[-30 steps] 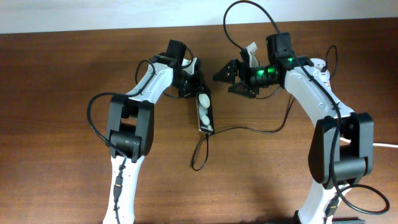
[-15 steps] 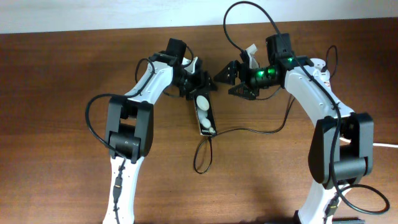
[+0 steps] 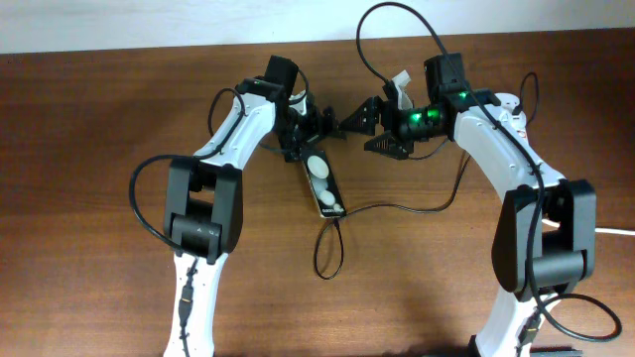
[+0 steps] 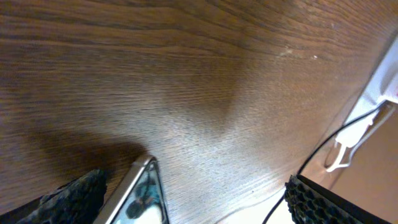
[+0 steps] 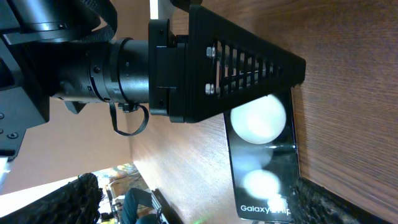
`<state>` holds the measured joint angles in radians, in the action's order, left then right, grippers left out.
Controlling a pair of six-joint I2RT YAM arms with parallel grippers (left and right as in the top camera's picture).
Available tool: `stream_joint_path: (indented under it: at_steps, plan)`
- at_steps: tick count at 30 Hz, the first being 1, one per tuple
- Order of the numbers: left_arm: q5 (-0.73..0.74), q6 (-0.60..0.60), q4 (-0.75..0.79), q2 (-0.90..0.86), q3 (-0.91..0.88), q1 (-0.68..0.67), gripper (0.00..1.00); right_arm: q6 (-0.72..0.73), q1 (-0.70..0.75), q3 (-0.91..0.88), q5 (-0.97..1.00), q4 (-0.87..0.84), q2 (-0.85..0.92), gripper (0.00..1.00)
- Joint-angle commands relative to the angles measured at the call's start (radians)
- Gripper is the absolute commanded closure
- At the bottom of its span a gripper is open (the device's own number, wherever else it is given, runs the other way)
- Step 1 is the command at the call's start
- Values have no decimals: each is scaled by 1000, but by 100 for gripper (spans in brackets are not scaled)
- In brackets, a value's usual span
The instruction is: Plug charger to phone and switch on socket
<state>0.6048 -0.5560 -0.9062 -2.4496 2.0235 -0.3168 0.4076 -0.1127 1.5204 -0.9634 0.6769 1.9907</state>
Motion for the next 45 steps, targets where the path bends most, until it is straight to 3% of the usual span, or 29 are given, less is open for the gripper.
stream_joint_path:
  at_steps: [1, 9, 31, 37, 45]
  plan:
    - [-189, -51, -35, -54, -34, 5, 2, -26, 2, 19, -21, 0, -6, 1]
    - [-264, -154, -97, -54, -34, 5, 1, -34, 2, 19, -20, 9, -6, 1]
    - [-269, -396, -106, -54, -34, 2, 0, -37, 2, 19, -19, 19, -6, 1]
    - [-296, -365, -139, -52, 6, 2, 1, -45, 2, 19, -19, 19, -6, 1]
    - [-365, -252, -315, -52, 310, 2, 1, -47, 2, 19, -16, 26, -6, 1]
